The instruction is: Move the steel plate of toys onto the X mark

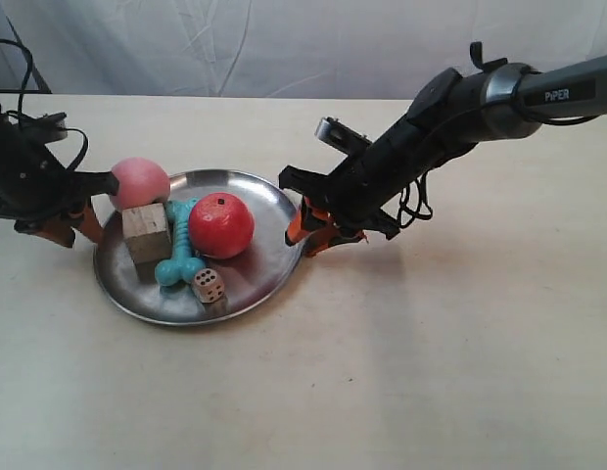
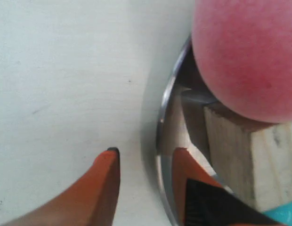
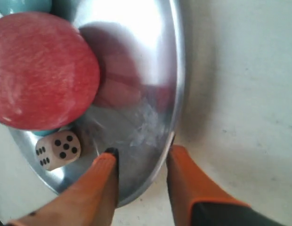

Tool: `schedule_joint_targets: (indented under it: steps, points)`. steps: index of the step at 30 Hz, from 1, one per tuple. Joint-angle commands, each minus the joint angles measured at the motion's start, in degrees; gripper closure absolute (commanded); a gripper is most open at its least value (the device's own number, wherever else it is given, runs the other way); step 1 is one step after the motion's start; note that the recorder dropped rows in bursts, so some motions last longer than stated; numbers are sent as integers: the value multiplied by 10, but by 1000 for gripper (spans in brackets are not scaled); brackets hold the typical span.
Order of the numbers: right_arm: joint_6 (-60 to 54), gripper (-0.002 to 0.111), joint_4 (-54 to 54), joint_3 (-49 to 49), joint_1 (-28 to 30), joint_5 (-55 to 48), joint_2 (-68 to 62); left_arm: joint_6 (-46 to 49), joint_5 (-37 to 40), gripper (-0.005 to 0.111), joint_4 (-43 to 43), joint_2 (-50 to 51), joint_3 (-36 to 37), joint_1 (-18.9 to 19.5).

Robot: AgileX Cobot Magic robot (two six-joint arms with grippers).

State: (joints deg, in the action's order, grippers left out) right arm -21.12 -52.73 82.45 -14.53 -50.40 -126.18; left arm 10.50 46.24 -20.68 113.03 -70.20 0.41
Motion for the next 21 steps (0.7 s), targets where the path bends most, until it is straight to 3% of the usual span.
schedule_joint_targets:
  steps: [1,4,6,9,10,14,17,21]
  points:
    - [3,73,19,2,5,-20,25,-5,5,70,0,-50,1,0]
    - [18,73,39,2,5,-30,52,-5,13,71,-2,-72,1,0]
    - [41,76,69,2,5,-46,77,-5,18,80,-13,-92,1,0]
    - [48,102,134,0,5,-58,128,3,20,107,-28,-141,1,0]
    - [50,108,142,-5,5,-55,153,7,20,107,-34,-161,1,0]
    - [50,109,199,-57,-2,13,273,38,-23,107,-85,-302,50,0]
    - [51,109,238,-148,-5,123,407,51,-69,107,-89,-442,124,0]
    - [51,109,243,-242,-18,196,538,52,-140,107,-92,-603,223,0]
